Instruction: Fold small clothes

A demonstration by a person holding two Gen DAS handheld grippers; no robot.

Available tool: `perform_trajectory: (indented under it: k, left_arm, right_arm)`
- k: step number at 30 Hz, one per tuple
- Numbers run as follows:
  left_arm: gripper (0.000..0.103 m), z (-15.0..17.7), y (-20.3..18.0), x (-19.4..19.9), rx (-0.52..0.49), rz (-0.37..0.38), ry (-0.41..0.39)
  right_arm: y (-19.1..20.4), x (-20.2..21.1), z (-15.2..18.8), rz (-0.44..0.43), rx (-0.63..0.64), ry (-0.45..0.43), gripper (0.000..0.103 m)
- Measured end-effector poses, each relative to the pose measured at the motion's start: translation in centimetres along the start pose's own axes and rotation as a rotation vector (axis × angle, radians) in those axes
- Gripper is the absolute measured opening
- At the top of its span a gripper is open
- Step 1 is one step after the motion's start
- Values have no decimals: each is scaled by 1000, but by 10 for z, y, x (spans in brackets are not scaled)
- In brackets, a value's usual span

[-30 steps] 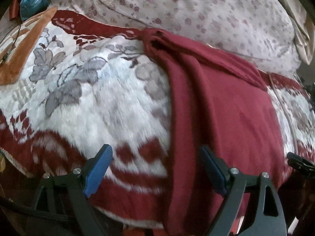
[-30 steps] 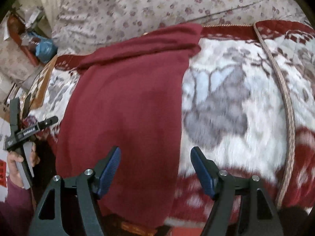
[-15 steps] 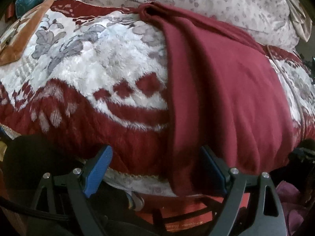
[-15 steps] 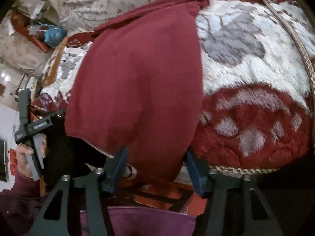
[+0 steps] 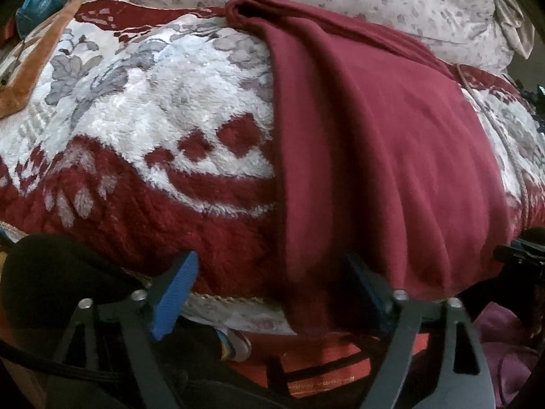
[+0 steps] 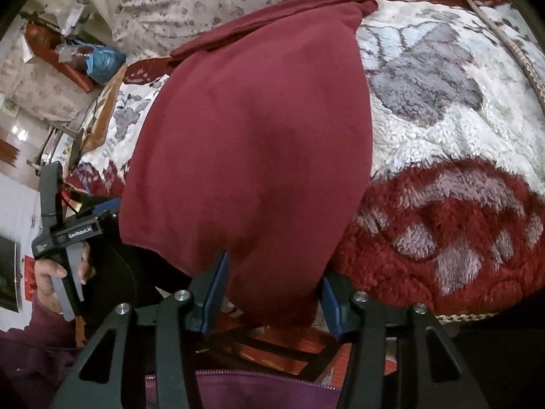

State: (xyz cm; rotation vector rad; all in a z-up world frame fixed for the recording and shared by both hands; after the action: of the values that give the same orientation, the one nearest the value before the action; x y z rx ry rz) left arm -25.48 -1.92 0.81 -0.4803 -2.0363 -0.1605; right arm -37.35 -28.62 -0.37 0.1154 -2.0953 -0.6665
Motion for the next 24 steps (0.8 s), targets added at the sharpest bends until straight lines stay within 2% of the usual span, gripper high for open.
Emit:
perform_trajectory:
  k: [3, 5, 6, 7, 8, 9, 10, 13, 18, 20, 21, 23, 24]
  left_arm:
    - [68, 0, -1, 0, -9, 1, 6]
    - [55, 1, 0, 2, -1, 2, 12]
    - [43, 1, 0, 3, 7, 22, 18]
    - [40, 1, 0, 3, 16, 49, 30]
    - [40, 1, -2, 2, 17, 67, 45]
    - [40, 2, -4, 0, 10, 55, 45]
    - [40, 3, -5, -2, 3, 41, 40]
    - [43, 3, -7, -1, -2, 32, 35]
    - [48, 5, -7, -3, 16, 44, 30]
    - [48, 5, -8, -3, 7, 40, 28]
    - [47, 5, -10, -4, 5, 40, 28]
    - [40, 5, -9, -4, 14, 50, 32]
    - [32, 5, -8, -3, 16, 52, 32]
  right_arm:
    - [1, -3, -1, -1, -5, 6, 55]
    - [2, -5, -2, -5, -8, 7, 55]
    - [2, -6, -2, -5, -7, 8, 56]
    - [1, -6, -1, -6, -7, 10, 61]
    - [1, -6, -1, -16, -8, 9, 64]
    - [2, -7, -1, -30, -9, 7, 71]
    - [2, -7, -1, -34, -4, 6, 74]
    - [8, -9, -1, -9, 29, 12, 74]
    - [6, -10, -3, -19, 12, 11, 73]
    - [6, -10, -3, 4, 28, 10, 67]
    - [5, -9, -3, 17, 38, 11, 61]
    - [6, -7, -3, 49, 51, 9, 42]
    - [5, -5, -4, 56, 53, 2, 27]
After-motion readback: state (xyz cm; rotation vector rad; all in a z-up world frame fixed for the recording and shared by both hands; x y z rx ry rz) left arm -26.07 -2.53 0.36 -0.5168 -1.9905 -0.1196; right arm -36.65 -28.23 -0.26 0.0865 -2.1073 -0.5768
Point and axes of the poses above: each gripper's, at about its wrist camera, not at the fingertips, and x roughly against the way its jaws point, y to its left, z to its underside, the point moved 1 cm from there along -x, roughly the way its jaws point, and after that the axes turned 9 degrees about -y, right-handed, at the moved point
